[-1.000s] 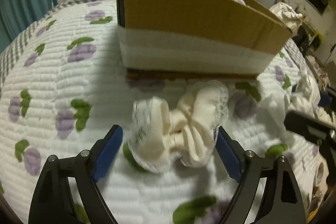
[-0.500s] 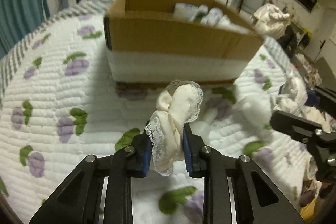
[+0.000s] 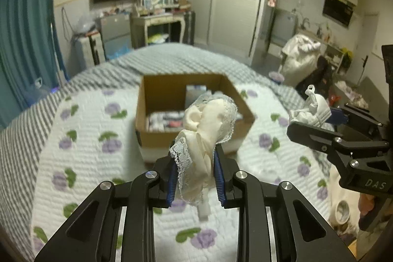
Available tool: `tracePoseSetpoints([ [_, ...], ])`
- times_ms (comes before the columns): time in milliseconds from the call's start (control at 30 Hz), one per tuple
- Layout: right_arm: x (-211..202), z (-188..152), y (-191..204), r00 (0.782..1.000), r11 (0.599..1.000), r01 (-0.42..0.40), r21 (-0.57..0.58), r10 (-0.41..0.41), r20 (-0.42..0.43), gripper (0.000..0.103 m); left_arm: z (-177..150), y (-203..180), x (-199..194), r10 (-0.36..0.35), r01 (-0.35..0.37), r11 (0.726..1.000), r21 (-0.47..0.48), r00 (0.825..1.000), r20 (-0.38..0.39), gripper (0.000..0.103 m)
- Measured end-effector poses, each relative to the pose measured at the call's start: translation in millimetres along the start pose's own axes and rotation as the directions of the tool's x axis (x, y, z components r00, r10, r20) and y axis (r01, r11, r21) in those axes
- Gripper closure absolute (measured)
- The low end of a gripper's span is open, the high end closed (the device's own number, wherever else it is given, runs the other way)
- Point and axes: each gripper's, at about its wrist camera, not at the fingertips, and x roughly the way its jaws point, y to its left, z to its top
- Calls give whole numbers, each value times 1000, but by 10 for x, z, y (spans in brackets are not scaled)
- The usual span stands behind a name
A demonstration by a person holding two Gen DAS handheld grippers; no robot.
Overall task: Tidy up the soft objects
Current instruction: 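Grasp the cream lace cloth with the left gripper while the right grasps the white mask, drop both in box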
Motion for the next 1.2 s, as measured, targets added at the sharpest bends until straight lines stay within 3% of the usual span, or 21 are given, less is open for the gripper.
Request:
tracePoseSetpoints([
  [233,192,443,-133,999,1000,-7,17,6,33,49,314,154,231,24,-23,1000,-17,999,43,78],
  [467,743,761,-284,1000,999,-29,40,29,-1,49,440,287,738,49,-49,999,2,999,0,78],
  [800,1706,854,-432,996,999,5,42,-1,-92,49,495,421,1434,75,-74,997,16,996,-40,78],
  [933,1899,832,-523,994,998,15,62,-9,-107,47,459,398,1564,91,-90,995,40,995,-41,77],
  [1067,1906,833,-626,994,995,37,98,-27,-102,40,457,368,1594,97,-95,995,38,994,-52,73],
  [1100,1884,839,-657,995,994,41,103,-31,-98,34,458,354,1595,99,-96,995,40,993,-63,70],
  [1200,1729,860,-671,996,993,54,104,-46,-77,24,480,310,1502,121,-120,992,31,991,-53,51],
])
